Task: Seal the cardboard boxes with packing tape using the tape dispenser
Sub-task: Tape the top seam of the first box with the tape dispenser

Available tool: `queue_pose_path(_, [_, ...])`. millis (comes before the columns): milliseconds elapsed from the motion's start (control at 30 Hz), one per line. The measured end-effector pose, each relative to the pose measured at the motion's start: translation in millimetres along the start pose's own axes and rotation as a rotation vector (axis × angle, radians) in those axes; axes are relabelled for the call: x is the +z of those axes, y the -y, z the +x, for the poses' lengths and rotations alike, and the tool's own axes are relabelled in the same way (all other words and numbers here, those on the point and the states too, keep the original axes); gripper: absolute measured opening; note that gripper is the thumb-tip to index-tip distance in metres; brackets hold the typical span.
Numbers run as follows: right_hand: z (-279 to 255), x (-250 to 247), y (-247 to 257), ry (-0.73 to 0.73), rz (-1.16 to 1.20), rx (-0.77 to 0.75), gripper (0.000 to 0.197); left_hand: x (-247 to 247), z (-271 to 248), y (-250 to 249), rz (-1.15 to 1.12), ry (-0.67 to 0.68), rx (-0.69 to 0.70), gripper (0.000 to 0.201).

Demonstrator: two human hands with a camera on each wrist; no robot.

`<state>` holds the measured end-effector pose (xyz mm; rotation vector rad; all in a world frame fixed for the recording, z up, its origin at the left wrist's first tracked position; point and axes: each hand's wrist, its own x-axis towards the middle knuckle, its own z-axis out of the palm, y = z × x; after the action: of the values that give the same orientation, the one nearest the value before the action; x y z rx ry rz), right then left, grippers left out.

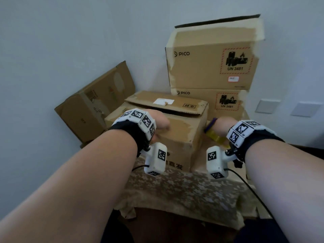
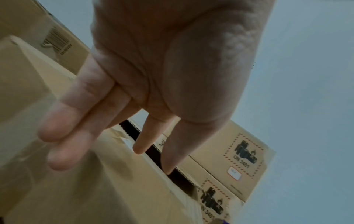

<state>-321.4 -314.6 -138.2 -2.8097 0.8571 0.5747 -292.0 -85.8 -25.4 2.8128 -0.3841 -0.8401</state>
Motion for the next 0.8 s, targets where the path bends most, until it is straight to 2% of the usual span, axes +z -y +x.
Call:
queue_pose_path(100, [-60, -33, 0, -0.015, 0.116, 0.050, 0.022, 6, -10, -14, -0.062, 0.062, 0.016, 0.051])
queue_pose_path(167, [-78, -53, -4, -0.147, 0.167, -0.015, 0.021, 8, -16, -20, -0.087, 0.110, 0.064, 0.058])
queue_pose_path(200, [-82, -57, -6, -0.215, 0.222, 0.005, 0.024, 9, -19, -22, -0.087, 0.131, 0.088, 0.059])
queue_pose_path(300, [-88, -72, -15, -0.454, 0.554, 0.107, 0.027, 13, -26, -23, -0.068, 0.155, 0.161, 0.054])
queue_pose_path(400, [-109, -89, -15, -0.562, 0.868, 0.074, 0.026, 15, -29, -16, -0.058, 0.110, 0.268, 0.046])
queue_pose_path(467, [-118, -99, -9, -0.582, 1.037, 0.080, 0.035, 11, -28, -6, -0.048, -0.051, 0.319, 0.041])
queue_pose_path(533, [-124, -103, 0, -0.563, 1.141, 0.066, 0.038, 3, -23, 7, -0.089, -0.172, 0.312, 0.039])
queue_pose_path(600, [-129, -105, 11, -0.551, 1.104, 0.041, 0.053, -5, -19, 23, -0.126, -0.232, 0.269, 0.043])
queue_pose_path(667, [-128, -104, 20, -0.524, 1.064, 0.034, 0.071, -10, -12, 38, -0.096, -0.255, 0.199, 0.055])
queue_pose_path(767, [-124, -99, 36, -0.463, 1.132, -0.014, 0.054, -12, -4, 58, 0.037, -0.214, 0.091, 0.083])
queue_pose_path(800, [-125, -97, 42, -0.443, 1.159, -0.036, 0.049, -11, -1, 64, 0.050, -0.199, 0.060, 0.086])
